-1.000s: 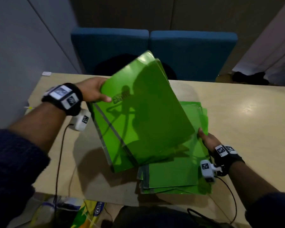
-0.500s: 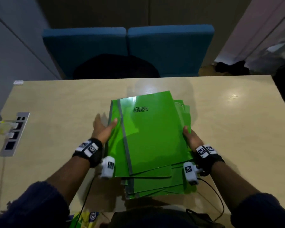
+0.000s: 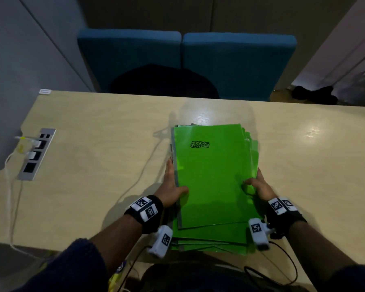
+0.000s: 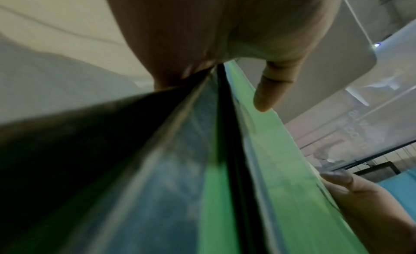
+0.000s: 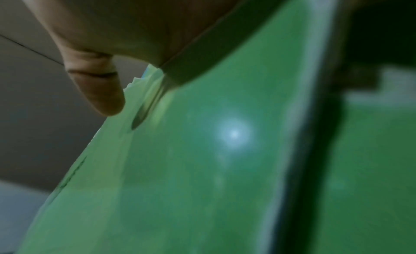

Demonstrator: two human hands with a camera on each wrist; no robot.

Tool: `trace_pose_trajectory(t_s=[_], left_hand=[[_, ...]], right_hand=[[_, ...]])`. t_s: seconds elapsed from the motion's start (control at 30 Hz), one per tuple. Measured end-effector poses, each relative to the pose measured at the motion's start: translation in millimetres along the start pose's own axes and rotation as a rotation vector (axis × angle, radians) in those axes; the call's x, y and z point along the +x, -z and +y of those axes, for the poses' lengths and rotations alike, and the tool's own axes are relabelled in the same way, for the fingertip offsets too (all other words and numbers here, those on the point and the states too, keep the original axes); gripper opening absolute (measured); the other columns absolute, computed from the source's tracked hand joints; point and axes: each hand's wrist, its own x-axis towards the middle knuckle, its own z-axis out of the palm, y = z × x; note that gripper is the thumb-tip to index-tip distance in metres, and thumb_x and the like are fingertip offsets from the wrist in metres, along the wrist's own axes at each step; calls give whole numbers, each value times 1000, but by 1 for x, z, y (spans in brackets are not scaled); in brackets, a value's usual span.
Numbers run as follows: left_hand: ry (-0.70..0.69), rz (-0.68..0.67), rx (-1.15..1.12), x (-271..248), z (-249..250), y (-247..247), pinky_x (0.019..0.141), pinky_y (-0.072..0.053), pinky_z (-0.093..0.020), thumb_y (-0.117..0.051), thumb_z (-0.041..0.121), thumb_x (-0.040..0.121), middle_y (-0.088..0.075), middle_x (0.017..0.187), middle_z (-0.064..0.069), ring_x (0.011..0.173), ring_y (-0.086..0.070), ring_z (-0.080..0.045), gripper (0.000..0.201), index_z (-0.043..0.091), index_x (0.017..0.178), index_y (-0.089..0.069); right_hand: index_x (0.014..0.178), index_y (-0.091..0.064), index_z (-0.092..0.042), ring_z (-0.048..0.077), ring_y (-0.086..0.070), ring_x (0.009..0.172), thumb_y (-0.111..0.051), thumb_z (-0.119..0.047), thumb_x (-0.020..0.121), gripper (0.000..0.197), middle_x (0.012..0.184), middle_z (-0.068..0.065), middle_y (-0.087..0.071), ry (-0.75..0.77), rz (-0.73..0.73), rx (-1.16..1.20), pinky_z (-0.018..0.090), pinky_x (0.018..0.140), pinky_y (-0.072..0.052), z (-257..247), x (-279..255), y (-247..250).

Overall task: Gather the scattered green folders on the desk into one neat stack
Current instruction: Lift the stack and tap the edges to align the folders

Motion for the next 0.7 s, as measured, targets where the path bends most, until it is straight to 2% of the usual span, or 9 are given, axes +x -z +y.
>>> trace_pose_trajectory(t_s=[0.1, 0.17, 0.23, 0.3, 0.33, 0.4, 0.5, 0.57, 0.7], left_hand=[[5, -59, -28, 2, -3, 6, 114, -29, -50, -74, 25, 74, 7, 162, 2, 146, -16, -23, 125, 36, 144, 28], [40, -42, -101, 1, 0, 5, 117, -23, -46, -71, 12, 81, 8, 161, 2, 146, -12, -22, 120, 28, 146, 27], [61, -31, -116, 1, -3, -1, 118, -19, -43, -69, 7, 83, 15, 159, 3, 147, -3, -21, 117, 24, 147, 27], [67, -34, -119, 0, -8, -1, 116, -26, -43, -71, 7, 81, 14, 160, 4, 147, -8, -23, 117, 23, 149, 22], [74, -29, -125, 2, -10, 3, 115, -28, -44, -72, 12, 79, 8, 161, 4, 146, -13, -25, 114, 22, 151, 16], [82, -11, -86, 8, -6, 21, 114, -29, -48, -72, 28, 79, -5, 161, -2, 144, -19, -28, 98, 20, 151, -6], [57, 75, 9, 23, 15, 49, 110, -29, -38, -58, 42, 91, -19, 157, -6, 140, -27, -27, 70, 18, 146, -21], [54, 84, -39, 40, 32, 59, 110, -26, -40, -56, 50, 90, -12, 160, -4, 142, -24, -25, 81, 22, 151, -11], [13, -11, 20, 70, 58, 41, 119, -12, -50, -60, 75, 65, 15, 161, 2, 148, -2, -21, 122, 31, 150, 16]], right_hand=[[154, -13, -40, 12, -62, 82, -54, -25, 99, 71, 122, 13, -58, 36, 8, -54, 28, 62, -50, 2, 0, -5], [150, 2, -52, 26, -56, 119, -63, -33, 93, 88, 155, 14, -31, 53, -28, -78, 43, 94, -49, 4, -2, -10], [150, 0, -51, 33, -41, 136, -62, -17, 95, 90, 162, 13, -10, 34, -48, -13, 50, 112, -32, 5, -2, -9], [152, -15, -46, 32, -61, 110, -52, 8, 92, 89, 154, 21, -32, 36, -44, 87, 44, 95, -50, 4, 1, -6], [151, -21, -45, 27, -65, 81, -47, 16, 88, 92, 141, 27, -47, 35, -33, 79, 36, 71, -56, 2, 1, -6], [150, -26, -43, 16, -47, 45, -42, 21, 83, 94, 113, 32, -60, 17, -4, 26, 24, 39, -40, 0, 0, -6], [146, -38, -35, 24, -62, 66, -50, 5, 88, 72, 109, 18, -66, 7, 67, 68, 29, 52, -49, -7, 2, -6], [144, -40, -33, 29, -64, 98, -57, -21, 96, 52, 125, 12, -63, 22, 96, 45, 38, 72, -54, -14, 3, -10], [144, -41, -36, 25, -68, 99, -58, -29, 97, 51, 120, 6, -65, 91, 119, -41, 42, 80, -59, -19, 2, -14]])
